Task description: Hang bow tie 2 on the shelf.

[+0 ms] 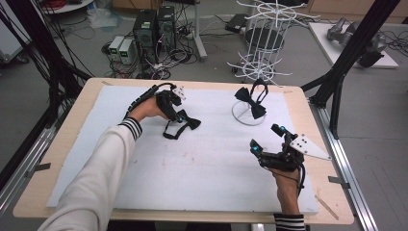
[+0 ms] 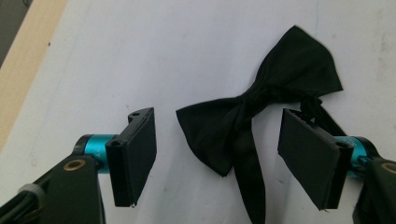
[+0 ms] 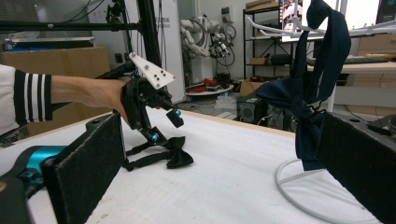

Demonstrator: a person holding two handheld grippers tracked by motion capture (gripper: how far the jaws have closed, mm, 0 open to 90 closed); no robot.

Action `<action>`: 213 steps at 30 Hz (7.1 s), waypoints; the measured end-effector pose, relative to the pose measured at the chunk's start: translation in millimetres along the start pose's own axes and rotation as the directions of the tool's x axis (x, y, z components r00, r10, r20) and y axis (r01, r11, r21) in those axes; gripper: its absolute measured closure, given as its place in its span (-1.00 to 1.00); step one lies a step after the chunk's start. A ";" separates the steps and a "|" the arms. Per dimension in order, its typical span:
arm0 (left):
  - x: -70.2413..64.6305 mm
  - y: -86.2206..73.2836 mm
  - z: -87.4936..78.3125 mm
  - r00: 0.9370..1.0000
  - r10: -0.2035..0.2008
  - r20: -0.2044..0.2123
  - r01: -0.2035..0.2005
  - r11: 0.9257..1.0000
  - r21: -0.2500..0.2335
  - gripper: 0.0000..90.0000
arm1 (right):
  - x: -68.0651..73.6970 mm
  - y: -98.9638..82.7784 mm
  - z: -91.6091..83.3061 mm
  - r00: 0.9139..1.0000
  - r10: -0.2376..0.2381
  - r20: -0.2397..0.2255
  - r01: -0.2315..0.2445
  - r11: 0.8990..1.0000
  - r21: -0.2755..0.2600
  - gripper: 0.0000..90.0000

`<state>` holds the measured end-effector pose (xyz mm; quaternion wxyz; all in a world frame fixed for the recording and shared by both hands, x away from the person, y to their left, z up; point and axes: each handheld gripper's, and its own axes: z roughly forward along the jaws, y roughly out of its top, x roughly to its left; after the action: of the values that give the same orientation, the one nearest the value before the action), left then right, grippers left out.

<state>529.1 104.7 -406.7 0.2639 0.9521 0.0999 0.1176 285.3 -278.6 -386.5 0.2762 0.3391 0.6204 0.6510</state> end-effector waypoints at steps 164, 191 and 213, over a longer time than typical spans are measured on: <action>-137.4 -12.8 -130.1 0.997 -0.073 0.005 0.065 0.865 -0.498 0.86 | 57.1 58.7 134.2 0.801 0.137 -0.583 0.106 0.926 0.363 0.01; -135.7 -21.9 -128.0 0.993 -0.112 0.022 0.106 0.842 -0.529 0.08 | 55.3 62.4 130.2 0.847 0.104 -0.522 0.122 0.917 0.380 0.87; -134.8 -87.3 -146.5 0.950 -0.306 -0.055 0.187 0.703 -0.686 -0.67 | 36.1 78.9 95.1 0.898 0.030 -0.439 0.082 0.968 0.235 0.87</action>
<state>349.0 214.3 -353.6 0.5941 0.7566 0.1989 0.1872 342.4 -197.6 -304.3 0.0935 0.2072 0.7474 0.6243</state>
